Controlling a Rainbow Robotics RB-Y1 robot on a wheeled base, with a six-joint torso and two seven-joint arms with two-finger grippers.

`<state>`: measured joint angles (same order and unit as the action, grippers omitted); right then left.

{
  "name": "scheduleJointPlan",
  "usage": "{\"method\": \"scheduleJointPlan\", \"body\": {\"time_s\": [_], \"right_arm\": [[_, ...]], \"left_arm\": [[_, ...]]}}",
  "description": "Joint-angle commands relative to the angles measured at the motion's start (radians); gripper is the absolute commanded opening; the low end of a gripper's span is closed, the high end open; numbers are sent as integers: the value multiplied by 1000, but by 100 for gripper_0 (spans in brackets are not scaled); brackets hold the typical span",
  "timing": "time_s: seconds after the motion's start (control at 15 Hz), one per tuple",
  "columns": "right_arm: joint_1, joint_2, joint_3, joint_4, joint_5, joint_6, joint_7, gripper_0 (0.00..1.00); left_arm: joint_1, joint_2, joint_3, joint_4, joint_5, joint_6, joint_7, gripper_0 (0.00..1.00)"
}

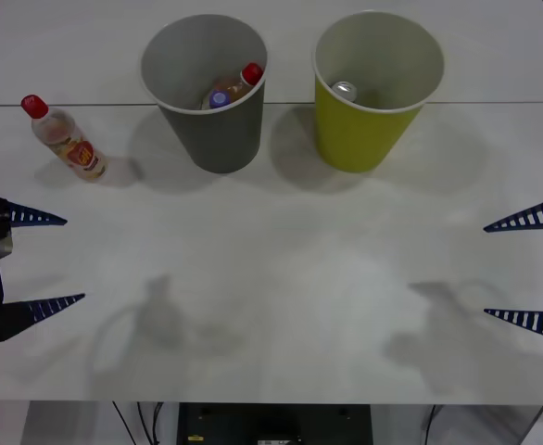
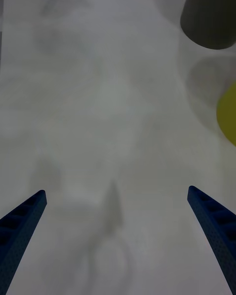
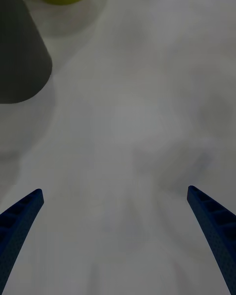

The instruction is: Put the can into the green bin and the plastic bottle into the gray bin

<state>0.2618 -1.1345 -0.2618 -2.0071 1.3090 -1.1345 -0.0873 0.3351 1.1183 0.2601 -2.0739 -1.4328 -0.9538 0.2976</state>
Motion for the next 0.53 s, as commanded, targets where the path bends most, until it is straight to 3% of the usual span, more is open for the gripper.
{"method": "scheduleJointPlan", "body": {"time_s": [0.07,0.33,0.53], "right_arm": [[0,0,0,0,0,0,0,100],[0,0,0,0,0,0,0,100],[0,0,0,0,0,0,0,100]], "left_arm": [[64,-2,-1,-72,-112,144,175,100],[148,-34,-10,-161,-333,319,477,100],[153,-60,-102,-160,-517,483,675,100]]}}
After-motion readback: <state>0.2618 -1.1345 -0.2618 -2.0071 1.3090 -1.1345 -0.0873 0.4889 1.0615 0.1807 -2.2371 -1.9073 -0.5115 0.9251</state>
